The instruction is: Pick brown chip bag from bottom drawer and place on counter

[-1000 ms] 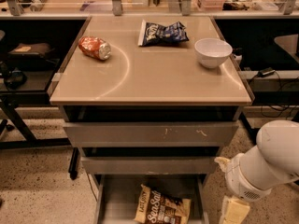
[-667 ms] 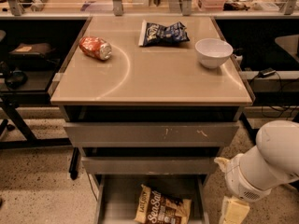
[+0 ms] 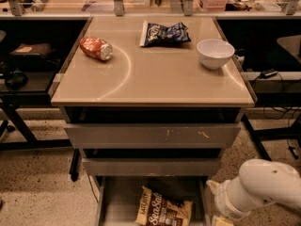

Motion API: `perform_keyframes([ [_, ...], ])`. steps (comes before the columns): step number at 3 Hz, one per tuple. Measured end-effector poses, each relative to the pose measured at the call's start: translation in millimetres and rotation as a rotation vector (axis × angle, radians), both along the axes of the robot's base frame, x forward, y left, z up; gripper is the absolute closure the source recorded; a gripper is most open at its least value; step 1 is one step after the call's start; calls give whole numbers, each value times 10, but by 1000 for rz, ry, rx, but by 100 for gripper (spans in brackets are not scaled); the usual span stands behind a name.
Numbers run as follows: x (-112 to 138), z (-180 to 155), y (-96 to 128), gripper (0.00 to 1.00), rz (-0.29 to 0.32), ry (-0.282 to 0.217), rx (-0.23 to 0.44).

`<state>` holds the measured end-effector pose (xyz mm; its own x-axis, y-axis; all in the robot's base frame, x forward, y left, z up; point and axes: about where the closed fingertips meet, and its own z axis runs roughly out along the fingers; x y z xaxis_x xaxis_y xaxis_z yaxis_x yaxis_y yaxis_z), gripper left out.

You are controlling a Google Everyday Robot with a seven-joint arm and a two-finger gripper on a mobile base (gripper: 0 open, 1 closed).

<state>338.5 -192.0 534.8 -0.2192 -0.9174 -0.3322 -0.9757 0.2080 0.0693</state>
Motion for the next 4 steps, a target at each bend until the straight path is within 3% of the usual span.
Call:
perform_keyframes([
  [1, 78, -726, -30, 0, -40, -7, 59],
  [2, 57, -1381, -7, 0, -77, 48, 118],
  [3, -124, -1646, 110, 0, -81, 108, 151],
  [4, -124, -1646, 110, 0, -81, 108, 151],
])
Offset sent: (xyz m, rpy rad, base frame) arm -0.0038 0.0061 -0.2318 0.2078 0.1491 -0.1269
